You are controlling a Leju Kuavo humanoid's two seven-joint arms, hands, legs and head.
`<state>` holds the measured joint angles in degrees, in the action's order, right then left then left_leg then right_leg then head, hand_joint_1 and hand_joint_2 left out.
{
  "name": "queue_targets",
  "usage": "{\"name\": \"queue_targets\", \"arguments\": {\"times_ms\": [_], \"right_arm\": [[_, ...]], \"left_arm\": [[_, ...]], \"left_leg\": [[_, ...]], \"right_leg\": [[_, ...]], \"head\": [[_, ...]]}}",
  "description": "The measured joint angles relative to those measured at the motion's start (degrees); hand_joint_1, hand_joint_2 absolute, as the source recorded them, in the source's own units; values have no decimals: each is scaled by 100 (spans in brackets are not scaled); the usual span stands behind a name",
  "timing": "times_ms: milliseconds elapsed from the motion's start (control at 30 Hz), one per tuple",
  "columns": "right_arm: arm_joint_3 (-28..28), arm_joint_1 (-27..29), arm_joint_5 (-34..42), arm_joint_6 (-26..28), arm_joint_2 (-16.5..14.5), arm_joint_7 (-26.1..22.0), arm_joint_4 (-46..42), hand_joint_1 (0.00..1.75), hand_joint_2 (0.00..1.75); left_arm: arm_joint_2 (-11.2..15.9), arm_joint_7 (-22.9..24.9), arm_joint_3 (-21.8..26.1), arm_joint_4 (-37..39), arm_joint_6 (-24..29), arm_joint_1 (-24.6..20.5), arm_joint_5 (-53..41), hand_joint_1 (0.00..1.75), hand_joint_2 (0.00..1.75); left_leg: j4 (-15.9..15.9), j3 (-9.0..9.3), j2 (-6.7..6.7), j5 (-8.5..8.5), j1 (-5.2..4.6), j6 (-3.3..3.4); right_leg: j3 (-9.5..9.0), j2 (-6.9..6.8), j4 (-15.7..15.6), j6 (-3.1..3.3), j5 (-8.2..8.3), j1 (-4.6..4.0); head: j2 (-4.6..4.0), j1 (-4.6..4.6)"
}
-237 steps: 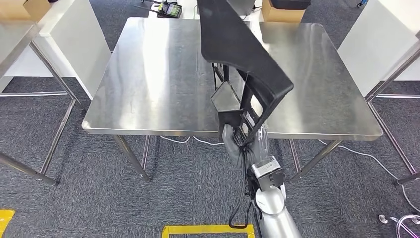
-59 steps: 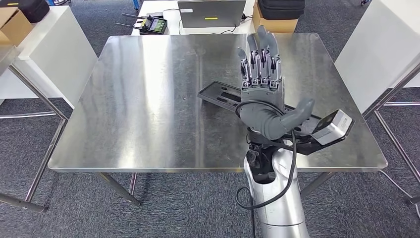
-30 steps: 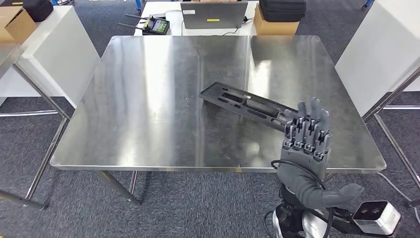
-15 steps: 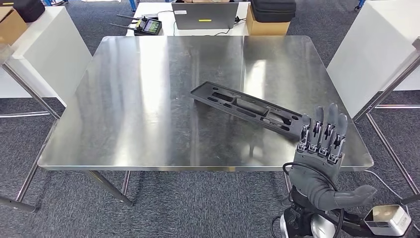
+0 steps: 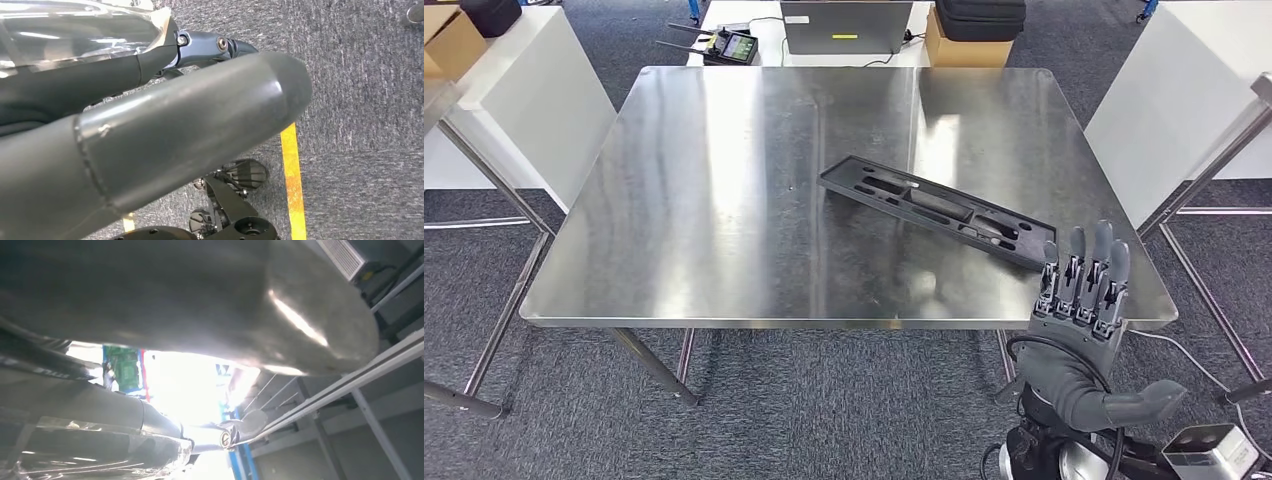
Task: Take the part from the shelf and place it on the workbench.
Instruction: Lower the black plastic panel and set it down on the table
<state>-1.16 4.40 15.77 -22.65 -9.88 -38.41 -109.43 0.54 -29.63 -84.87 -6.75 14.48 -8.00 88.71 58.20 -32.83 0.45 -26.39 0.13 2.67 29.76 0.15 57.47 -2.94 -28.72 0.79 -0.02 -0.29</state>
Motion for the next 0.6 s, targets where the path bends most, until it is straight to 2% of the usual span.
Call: {"name": "queue_targets", "arguments": {"times_ms": [67, 100, 133, 200, 267, 300, 333, 367, 433, 467, 500, 600], "right_arm": [[-18, 3, 8, 6, -4, 8, -1, 0, 0], [-23, 2, 11, 7, -7, 11, -1, 0, 0], [-26, 2, 14, 9, -10, 15, -2, 0, 0], [-30, 4, 14, 17, -23, 26, -3, 0, 0], [-36, 13, 14, 26, -34, 32, -2, 0, 0], [-40, 21, 14, 27, -37, 32, -1, 0, 0], [-47, 32, 15, 28, -38, 32, -1, 0, 0], [-55, 41, 17, 29, -39, 32, -1, 0, 0], [-71, 50, 25, 32, -43, 32, -3, 0, 0], [-79, 50, 31, 33, -44, 32, -7, 0, 0], [-84, 51, 34, 34, -47, 32, -10, 0, 0], [-91, 63, 40, 38, -51, 32, -16, 0, 0]], "left_arm": [[-5, -2, 0, 0, 1, 2, 1, 0, 0], [-8, 1, 0, 0, 2, 3, 1, 0, 0], [-10, 6, -1, 0, 2, 4, 1, 0, 0], [-14, 19, -3, 0, 4, 6, 1, 0, 0], [-15, 29, -9, 0, 5, 8, 1, 0, 0], [-15, 32, -13, 0, 5, 10, 1, 0, 0], [-15, 33, -16, 0, 5, 11, 2, 0, 0], [-14, 34, -19, 0, 5, 12, 2, 0, 0], [-12, 33, -21, 0, 7, 7, 3, 0, 0], [-11, 30, -22, 0, 8, 3, 3, 0, 0], [-10, 26, -24, 0, 10, 2, 4, 0, 0], [-11, 21, -34, 0, 15, 4, 7, 0, 0]], "left_leg": [[-1, -33, -2, 45, 5, -76], [19, -53, -9, 28, 18, -114], [103, -94, -19, -62, 30, -149], [592, -286, -34, -463, 57, -213], [1316, -545, -35, -886, 74, -262], [1529, -594, -34, -973, 84, -278], [1524, -530, -34, -950, 95, -285], [1280, -338, -33, -833, 107, -285], [436, 229, -45, -552, 120, -274], [105, 431, -60, -460, 111, -254], [-73, 530, -74, -416, 94, -228], [-115, 459, -75, -301, 42, -82]], "right_leg": [[23, 4, -20, 103, 53, -7], [36, 0, -30, 147, 85, 11], [52, -6, -42, 199, 121, 33], [112, -23, -57, 279, 193, 66], [210, -32, -51, 304, 262, 59], [263, -34, -48, 296, 301, 57], [312, -34, -45, 281, 337, 58], [354, -33, -44, 264, 373, 62], [408, -28, -38, 202, 436, 59], [421, -28, -36, 166, 466, 49], [428, -29, -36, 121, 496, 38], [459, -29, -51, -14, 589, 25]], "head": [[1, -3], [0, -4], [0, -7], [-1, -18], [-1, -24], [-1, -25], [-1, -26], [-1, -25], [0, -26], [0, -16], [1, -10], [0, 9]]}}
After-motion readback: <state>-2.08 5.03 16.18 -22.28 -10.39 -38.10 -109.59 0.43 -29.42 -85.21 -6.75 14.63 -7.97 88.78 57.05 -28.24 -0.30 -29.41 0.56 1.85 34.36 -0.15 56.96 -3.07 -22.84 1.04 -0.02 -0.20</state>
